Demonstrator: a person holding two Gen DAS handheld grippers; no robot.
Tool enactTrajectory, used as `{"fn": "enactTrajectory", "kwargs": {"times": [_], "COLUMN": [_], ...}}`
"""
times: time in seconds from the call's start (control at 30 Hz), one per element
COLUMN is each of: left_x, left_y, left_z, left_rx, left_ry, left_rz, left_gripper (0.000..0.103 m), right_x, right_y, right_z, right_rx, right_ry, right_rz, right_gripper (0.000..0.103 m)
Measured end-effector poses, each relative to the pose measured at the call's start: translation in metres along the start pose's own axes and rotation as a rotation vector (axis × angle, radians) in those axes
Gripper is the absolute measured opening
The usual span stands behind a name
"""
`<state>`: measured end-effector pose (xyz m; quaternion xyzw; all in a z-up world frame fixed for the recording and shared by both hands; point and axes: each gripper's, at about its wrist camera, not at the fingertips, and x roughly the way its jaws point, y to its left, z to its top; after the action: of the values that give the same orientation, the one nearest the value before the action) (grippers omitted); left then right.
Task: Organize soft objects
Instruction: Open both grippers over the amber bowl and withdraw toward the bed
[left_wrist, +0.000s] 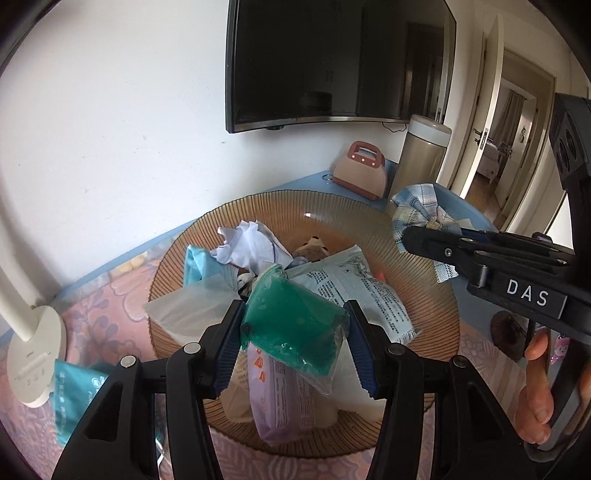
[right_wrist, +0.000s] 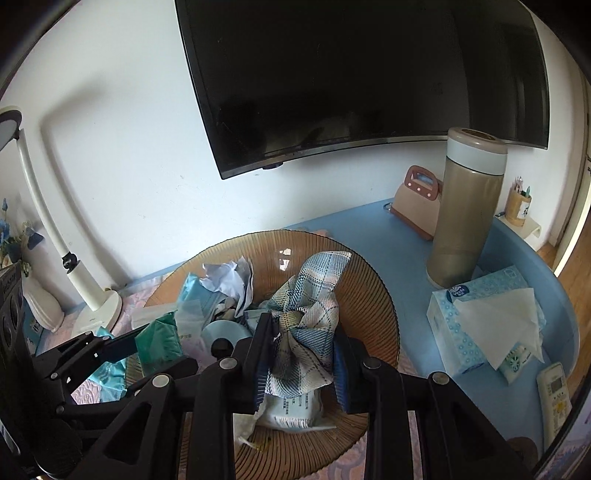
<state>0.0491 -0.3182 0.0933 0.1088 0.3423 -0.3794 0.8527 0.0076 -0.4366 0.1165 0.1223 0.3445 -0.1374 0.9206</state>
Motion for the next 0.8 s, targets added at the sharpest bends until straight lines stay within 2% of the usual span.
{"fn": "enactTrajectory", "kwargs": {"times": [0.1, 0.13, 0.17, 0.2, 0.23, 0.37, 0.5, 0.63, 0.8], "left_x": [0.004, 0.005, 0.006, 0.004, 0.004, -0.015, -0.058, -0.105, -0.162], "left_y": [-0.002, -0.003, -0.004, -0.004, -0.003, 0.004, 0.011, 0.018, 0.037], "left_z": [0.0, 0.0, 0.0, 0.0, 0.0, 0.002, 0.0, -0.011, -0.041], "left_rx": [0.011, 0.017, 0.021, 0.02, 0.016, -0.017, -0.034, -0.038, -0.074], "left_ry": [-0.001, -0.009, -0.017, -0.021, -0.02, -0.029, -0.066, -0.109, -0.135], "left_rz": [0.004, 0.006, 0.012, 0.018, 0.019, 0.007, 0.033, 0.085, 0.146], "left_gripper": [0.053, 0.058, 0.069, 0.075, 0.079, 0.079, 0.08, 0.08, 0.082], "right_x": [0.006, 0.007, 0.007, 0.004, 0.0, -0.019, -0.05, -0.078, -0.093], "right_y": [0.002, 0.002, 0.002, 0.002, 0.001, -0.002, 0.008, 0.037, 0.092], "right_z": [0.0, 0.0, -0.001, -0.001, -0.002, 0.0, -0.003, -0.016, -0.055], "right_rx": [-0.006, -0.006, -0.004, -0.001, 0.0, 0.014, 0.011, -0.034, -0.1], "right_ry": [0.01, 0.016, 0.017, 0.006, -0.007, -0.023, -0.055, -0.074, -0.055], "right_rz": [0.009, 0.01, 0.008, 0.002, -0.002, 0.004, 0.032, 0.072, 0.157], "right_gripper": [0.032, 0.042, 0.055, 0.058, 0.058, 0.058, 0.058, 0.058, 0.06]}}
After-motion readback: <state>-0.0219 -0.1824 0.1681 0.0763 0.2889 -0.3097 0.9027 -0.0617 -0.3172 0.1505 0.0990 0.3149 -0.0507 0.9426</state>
